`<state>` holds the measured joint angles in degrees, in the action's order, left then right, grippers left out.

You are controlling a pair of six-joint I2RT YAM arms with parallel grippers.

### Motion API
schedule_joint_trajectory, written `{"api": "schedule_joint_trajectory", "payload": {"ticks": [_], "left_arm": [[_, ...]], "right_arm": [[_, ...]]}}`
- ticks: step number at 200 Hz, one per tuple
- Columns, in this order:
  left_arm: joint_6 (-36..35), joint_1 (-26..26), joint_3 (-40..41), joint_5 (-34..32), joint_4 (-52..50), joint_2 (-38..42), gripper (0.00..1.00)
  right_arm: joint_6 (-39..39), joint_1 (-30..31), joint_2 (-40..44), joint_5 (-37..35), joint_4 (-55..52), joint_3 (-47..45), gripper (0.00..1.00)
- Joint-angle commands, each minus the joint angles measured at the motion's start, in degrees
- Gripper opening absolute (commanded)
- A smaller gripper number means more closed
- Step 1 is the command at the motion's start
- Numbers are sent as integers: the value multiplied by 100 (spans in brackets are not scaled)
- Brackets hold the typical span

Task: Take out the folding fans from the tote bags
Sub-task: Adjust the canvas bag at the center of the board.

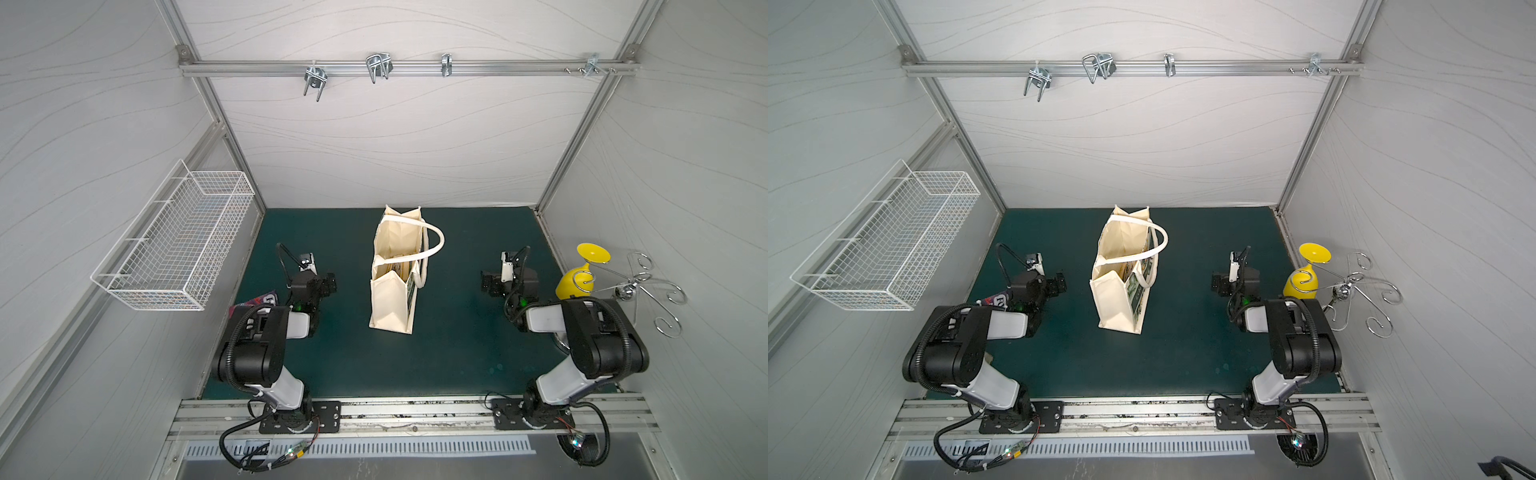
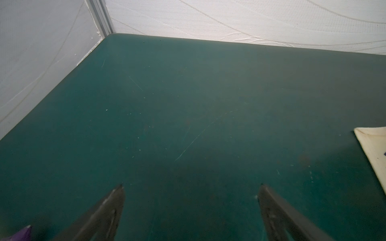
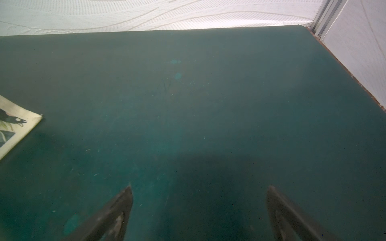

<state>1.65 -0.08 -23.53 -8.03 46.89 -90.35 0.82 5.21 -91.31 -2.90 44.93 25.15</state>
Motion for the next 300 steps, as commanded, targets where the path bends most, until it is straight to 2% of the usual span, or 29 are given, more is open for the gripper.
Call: {"api": "schedule_joint_trajectory", "payload": {"ticks": [1,62,86,106,121,158,198,220,247,265,300], "left_arm": [[-69,-27,-90,58,101,130,99],[-73,-115,-136,320,37,138,99],[-143,-107,-378,496,-580,372,99],[-165,-91,-669,549,-1420,730,99],[-193,-22,-730,426,-1693,962,99],[-81,233,-958,181,-2490,1352,99],[475,371,-1353,403,-3133,1828,99],[690,448,-1534,384,-3497,2218,99],[1113,488,-1776,210,-3959,2699,99],[1355,491,-2009,440,-4337,2898,99],[1832,493,-2481,949,-5138,3124,99]], "right_arm": [[-45,-38,144,41,-28,61,99],[-56,-34,157,40,3,44,99],[-81,-23,178,27,-24,82,99],[-60,-3,496,-11,-1324,646,99],[-81,42,621,-84,-1944,994,99],[-166,306,1067,-523,-2055,926,99],[-83,668,1502,-953,-2492,1016,99],[247,818,1844,-1184,-3002,1127,99],[1006,867,2403,-1243,-4007,1306,99],[1430,877,2891,-1182,-4588,1335,99],[1676,890,3561,-812,-5494,1511,99]]}}
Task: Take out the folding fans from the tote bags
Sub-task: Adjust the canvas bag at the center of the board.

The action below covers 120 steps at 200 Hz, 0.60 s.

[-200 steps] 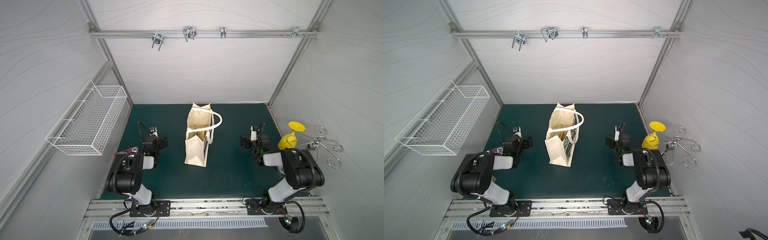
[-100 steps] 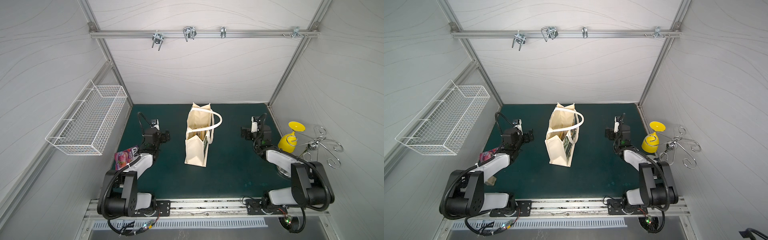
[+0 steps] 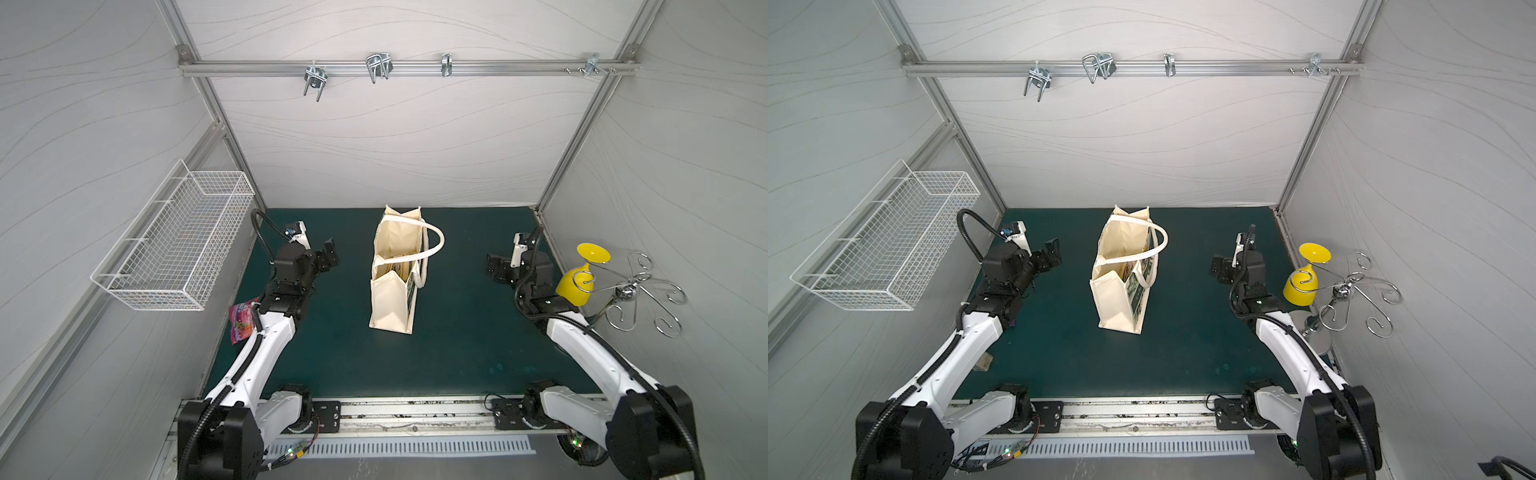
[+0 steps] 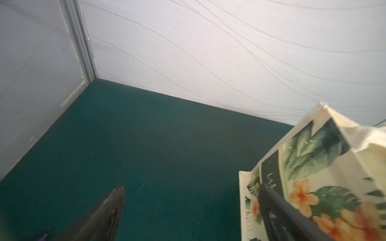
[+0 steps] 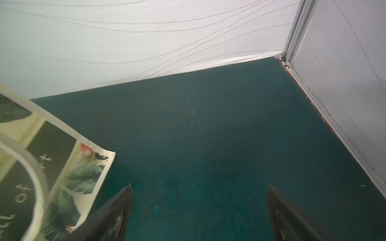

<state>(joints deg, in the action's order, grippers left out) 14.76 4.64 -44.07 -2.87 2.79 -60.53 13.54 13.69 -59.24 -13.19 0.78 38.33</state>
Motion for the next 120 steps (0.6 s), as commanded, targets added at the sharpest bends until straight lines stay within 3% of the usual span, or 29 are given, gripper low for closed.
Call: {"api": "schedule_joint_trajectory", "payload": {"ticks": [1,69,120], "left_arm": [[533,20,-444,452,-753,145,99],[595,233,-1269,2138,-2303,126,99],[-465,1561,-2099,2300,-2634,26,99]], "right_arm": [[408,44,366,232,-1105,202,99],[842,412,324,740,-2556,1286,99],[849,696,-217,1307,-3039,2110,99]]}}
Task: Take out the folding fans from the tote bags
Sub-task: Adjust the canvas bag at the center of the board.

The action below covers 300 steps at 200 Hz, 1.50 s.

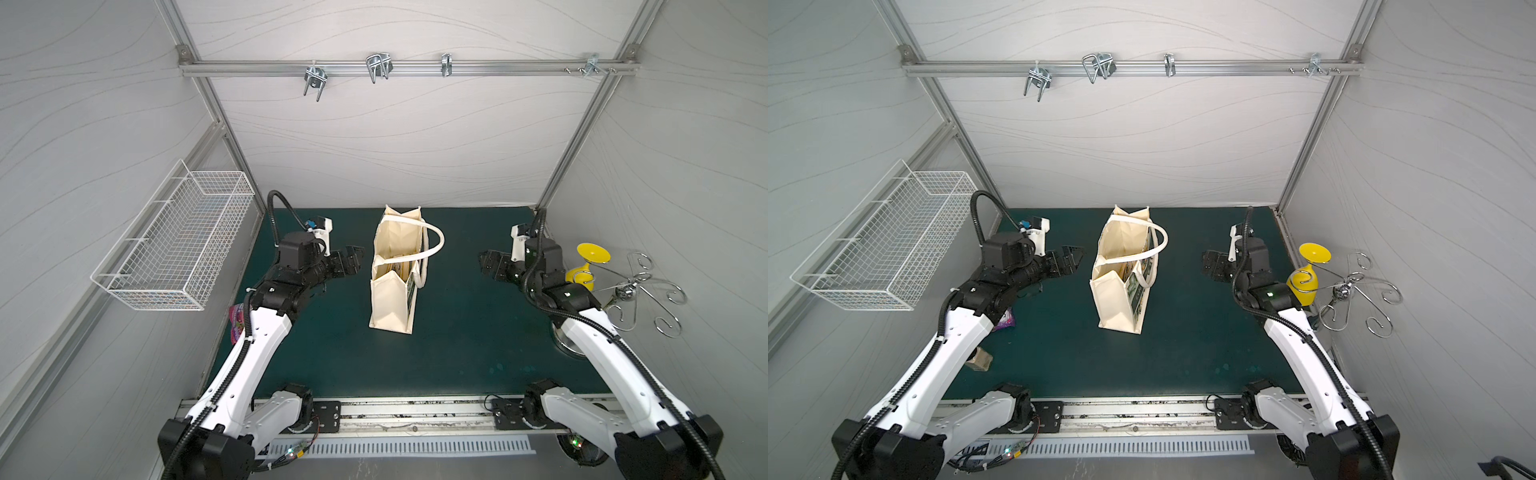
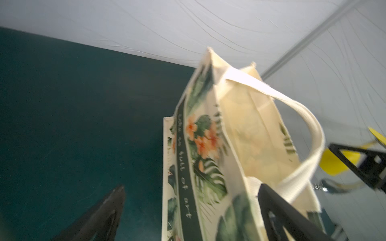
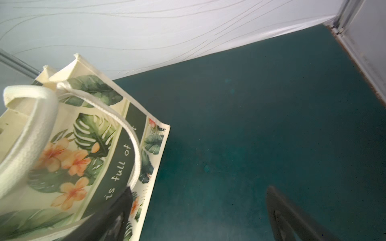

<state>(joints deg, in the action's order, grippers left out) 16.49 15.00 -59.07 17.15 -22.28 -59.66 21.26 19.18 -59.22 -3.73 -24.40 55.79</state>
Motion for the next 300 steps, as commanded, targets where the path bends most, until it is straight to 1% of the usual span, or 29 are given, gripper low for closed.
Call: {"api": "schedule_joint_trajectory", "payload": {"ticks": [1,28,48,65,87,101,129,174,218,225,241,269,277,290,300], "left_arm": [[-656,545,-616,302,-123,-75,99],[-1006,1098,-1097,326,-323,-511,99],[-1241,1592,-1600,87,-706,-988,99],[-1533,2071,-2033,-338,-1025,-1402,99],[-2048,2713,-2571,-1143,-1397,-1928,99],[-2316,3016,-2918,-1649,-1611,-2263,98],[-2540,3274,-3417,-2377,-1792,-2801,94],[-3003,3522,-3682,-3269,-1805,-3300,95],[-3196,3623,-3827,-3776,-1867,-3683,94],[-3205,3624,-3831,-3810,-1854,-3720,91],[-3188,3624,-3815,-3877,-1817,-3754,76],[-3104,3623,-3797,-3937,-1703,-3706,40],[-3071,3622,-3796,-3936,-1656,-3650,32],[-3005,3624,-3777,-3893,-1576,-3548,23],[-2924,3622,-3766,-3831,-1507,-3452,18]], "right_arm": [[66,152,-234,367,-526,376,99],[19,347,-386,373,-648,614,99],[62,385,-381,381,-662,635,99],[90,390,-365,375,-721,650,99],[122,385,-375,239,-859,700,99],[133,385,-425,142,-970,738,99],[128,385,-483,63,-1084,759,99],[144,376,-371,-84,-1014,595,99],[183,366,-388,-189,-954,609,99],[193,359,-394,-190,-952,608,99],[210,358,-397,-190,-944,609,99],[221,358,-371,-162,-930,609,99],[209,358,-363,-138,-930,603,99],[195,358,-358,-111,-929,591,99],[169,358,-346,-83,-923,582,99]]}}
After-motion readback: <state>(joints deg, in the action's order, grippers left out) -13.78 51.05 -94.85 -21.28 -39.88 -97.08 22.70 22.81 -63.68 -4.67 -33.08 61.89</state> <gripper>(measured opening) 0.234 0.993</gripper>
